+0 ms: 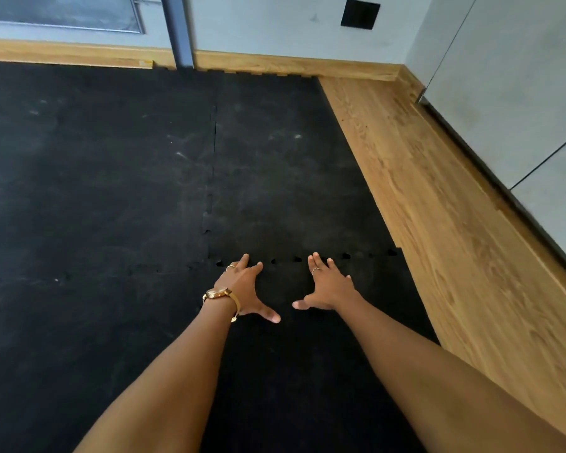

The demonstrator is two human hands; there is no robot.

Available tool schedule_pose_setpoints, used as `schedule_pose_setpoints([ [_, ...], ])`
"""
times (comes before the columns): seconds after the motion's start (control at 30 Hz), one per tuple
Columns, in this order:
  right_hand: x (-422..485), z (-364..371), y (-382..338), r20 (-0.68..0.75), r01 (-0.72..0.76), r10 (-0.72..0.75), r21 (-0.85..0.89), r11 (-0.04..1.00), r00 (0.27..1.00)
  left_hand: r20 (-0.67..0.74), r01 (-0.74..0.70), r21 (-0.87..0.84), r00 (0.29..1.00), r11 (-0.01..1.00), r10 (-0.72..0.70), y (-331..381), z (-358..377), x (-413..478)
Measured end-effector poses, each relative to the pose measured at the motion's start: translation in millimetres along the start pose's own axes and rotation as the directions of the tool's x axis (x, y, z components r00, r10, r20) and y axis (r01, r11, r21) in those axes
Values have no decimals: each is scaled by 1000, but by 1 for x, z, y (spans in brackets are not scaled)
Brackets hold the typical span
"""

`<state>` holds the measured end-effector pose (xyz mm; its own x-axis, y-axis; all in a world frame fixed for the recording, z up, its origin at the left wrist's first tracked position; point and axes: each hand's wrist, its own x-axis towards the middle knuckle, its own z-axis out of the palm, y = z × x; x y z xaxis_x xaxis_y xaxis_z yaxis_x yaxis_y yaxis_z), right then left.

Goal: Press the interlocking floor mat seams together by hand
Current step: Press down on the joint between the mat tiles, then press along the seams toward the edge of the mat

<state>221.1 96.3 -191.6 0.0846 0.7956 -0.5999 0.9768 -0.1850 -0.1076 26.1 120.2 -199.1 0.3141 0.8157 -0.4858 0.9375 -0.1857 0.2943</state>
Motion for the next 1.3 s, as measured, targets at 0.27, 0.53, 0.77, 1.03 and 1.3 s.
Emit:
schedule_pose_setpoints([
  [0.27, 16, -3, -2, 6, -16, 16, -75, 997, 1000, -50, -55, 203, 997, 978, 66, -5, 13, 9],
  [0.53, 18, -16, -8, -106, -6, -16, -202, 979, 994, -12, -1, 381, 1000, 925, 6, 19, 6, 10],
  [0.77, 12, -1, -13, -58, 11, -24, -212, 977, 998, 27, -30, 352, 999, 936, 22, 36, 6, 10],
  [1.03, 19, 7, -23, 8, 25, -24, -229, 973, 1000, 66, -32, 370, 998, 929, 8, 31, 10, 14],
  [1.3, 28, 8, -26, 40, 34, -26, -204, 978, 999, 112, 24, 397, 991, 918, -74, 47, 12, 27],
])
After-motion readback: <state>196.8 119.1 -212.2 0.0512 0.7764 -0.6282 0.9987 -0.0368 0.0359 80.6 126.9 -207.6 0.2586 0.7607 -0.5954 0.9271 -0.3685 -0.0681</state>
